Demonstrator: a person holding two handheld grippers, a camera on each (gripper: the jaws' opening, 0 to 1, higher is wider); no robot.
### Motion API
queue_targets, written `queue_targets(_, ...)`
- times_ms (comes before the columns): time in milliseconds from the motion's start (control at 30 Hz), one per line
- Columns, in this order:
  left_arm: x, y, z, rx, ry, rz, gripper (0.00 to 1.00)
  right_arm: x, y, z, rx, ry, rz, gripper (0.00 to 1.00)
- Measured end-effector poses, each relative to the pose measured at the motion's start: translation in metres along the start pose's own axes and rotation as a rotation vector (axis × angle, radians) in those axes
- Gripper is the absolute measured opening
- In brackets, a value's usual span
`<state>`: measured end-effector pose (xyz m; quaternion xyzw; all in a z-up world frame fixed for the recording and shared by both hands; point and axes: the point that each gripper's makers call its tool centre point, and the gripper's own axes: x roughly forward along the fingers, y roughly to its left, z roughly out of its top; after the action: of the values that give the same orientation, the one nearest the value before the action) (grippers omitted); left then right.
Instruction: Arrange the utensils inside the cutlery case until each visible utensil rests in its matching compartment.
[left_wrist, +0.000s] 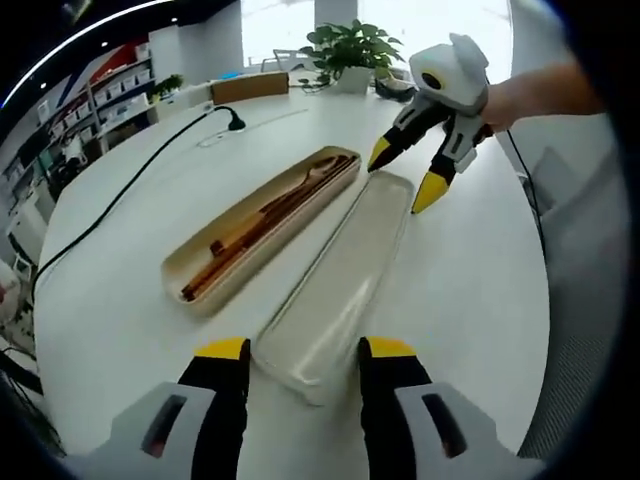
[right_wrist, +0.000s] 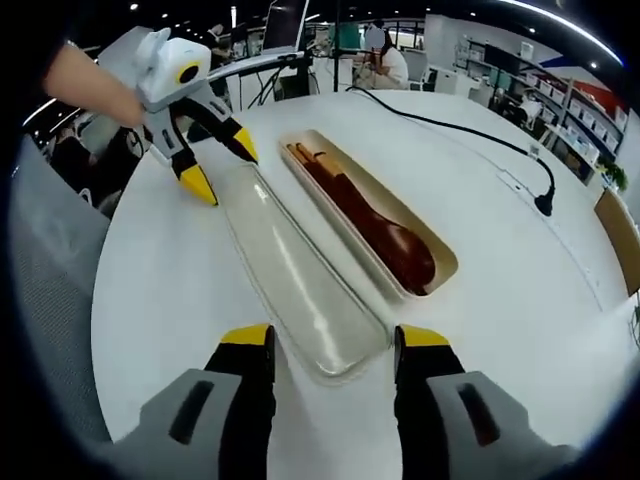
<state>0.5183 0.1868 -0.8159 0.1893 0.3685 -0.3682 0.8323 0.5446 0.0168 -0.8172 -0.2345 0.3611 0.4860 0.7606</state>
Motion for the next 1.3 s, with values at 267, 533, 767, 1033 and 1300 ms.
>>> queue_targets(267,-0.001,0.002,0.000,0.000,-0.008,-0.010,0.44,0.001,0.000,-0.001,0.000,0.011,0.004,0.43)
queue_targets(533,-0.002,0.002,0.000,0.022,-0.013,-0.012,0.45,-0.003,0.004,-0.002,0.102,0.029,0.056,0.42)
queue_targets(767,-0.001,-0.003,0.004,0.102,-0.011,-0.029,0.41,-0.008,0.008,0.004,0.283,-0.019,0.151,0.43)
queue_targets(1033,0.003,-0.002,0.008,0.129,0.043,-0.046,0.37,-0.007,0.015,0.000,0.281,-0.007,0.141,0.42)
queue_targets(1300,0.002,-0.002,0.007,0.175,0.085,-0.107,0.38,-0.004,0.021,-0.004,0.075,0.033,0.055,0.40)
